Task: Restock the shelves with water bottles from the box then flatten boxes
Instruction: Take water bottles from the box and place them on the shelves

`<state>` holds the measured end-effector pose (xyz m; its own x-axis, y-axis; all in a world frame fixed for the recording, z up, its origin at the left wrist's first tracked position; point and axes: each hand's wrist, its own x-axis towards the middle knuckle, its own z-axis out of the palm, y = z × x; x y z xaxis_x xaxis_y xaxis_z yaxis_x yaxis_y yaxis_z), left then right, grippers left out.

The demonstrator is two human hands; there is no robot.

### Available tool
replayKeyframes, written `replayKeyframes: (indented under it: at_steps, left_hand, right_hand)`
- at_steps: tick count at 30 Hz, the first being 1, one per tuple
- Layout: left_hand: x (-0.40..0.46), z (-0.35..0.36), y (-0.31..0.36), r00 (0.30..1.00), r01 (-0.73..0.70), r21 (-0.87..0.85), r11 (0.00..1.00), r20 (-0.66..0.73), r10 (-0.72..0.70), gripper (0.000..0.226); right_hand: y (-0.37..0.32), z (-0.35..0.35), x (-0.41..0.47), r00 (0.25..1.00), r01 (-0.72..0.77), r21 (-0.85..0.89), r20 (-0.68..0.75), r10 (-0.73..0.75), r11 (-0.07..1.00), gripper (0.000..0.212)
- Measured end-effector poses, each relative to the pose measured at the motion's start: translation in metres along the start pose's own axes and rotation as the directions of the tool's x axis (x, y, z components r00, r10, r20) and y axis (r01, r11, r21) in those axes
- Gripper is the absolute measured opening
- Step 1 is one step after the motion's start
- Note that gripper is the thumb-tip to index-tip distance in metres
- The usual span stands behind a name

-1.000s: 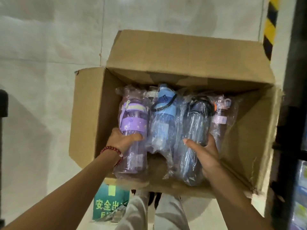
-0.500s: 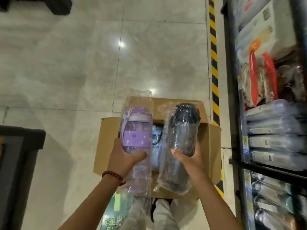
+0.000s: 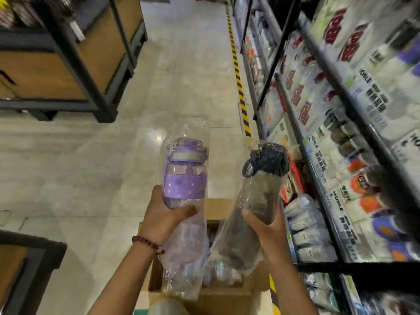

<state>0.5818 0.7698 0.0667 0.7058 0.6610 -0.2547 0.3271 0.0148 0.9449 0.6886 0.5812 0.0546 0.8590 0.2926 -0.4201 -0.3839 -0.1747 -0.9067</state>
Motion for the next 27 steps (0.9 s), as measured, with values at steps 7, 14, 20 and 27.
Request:
replayKeyframes:
  at_steps: [7, 14, 20, 27]
  left_hand:
    - [-0.029, 0.024, 0.076, 0.993, -0.106, -0.107, 0.989, 0.036, 0.111, 0.082]
    - [-0.041, 0.047, 0.089, 0.942, -0.087, -0.194, 0.977, 0.304, 0.144, 0.077]
    - [-0.058, 0.059, 0.097, 0.824, -0.138, -0.189, 0.972, 0.524, 0.218, 0.066]
    - [-0.107, 0.069, 0.053, 0.649, -0.080, -0.182, 0.980, 0.736, 0.190, 0.063]
  right_hand:
    - [-0.051, -0.055, -0.061, 0.990, 0.126, 0.095, -0.072, -0.120, 0.987, 0.092]
    - [-0.077, -0.089, -0.112, 0.933, 0.284, 0.135, -0.267, -0.241, 0.949, 0.081]
    - [-0.055, -0.097, -0.178, 0.795, 0.366, 0.072, -0.543, -0.271, 0.928, 0.079]
    - [0.020, -0.074, -0.269, 0.615, 0.344, 0.110, -0.776, -0.136, 0.933, 0.096]
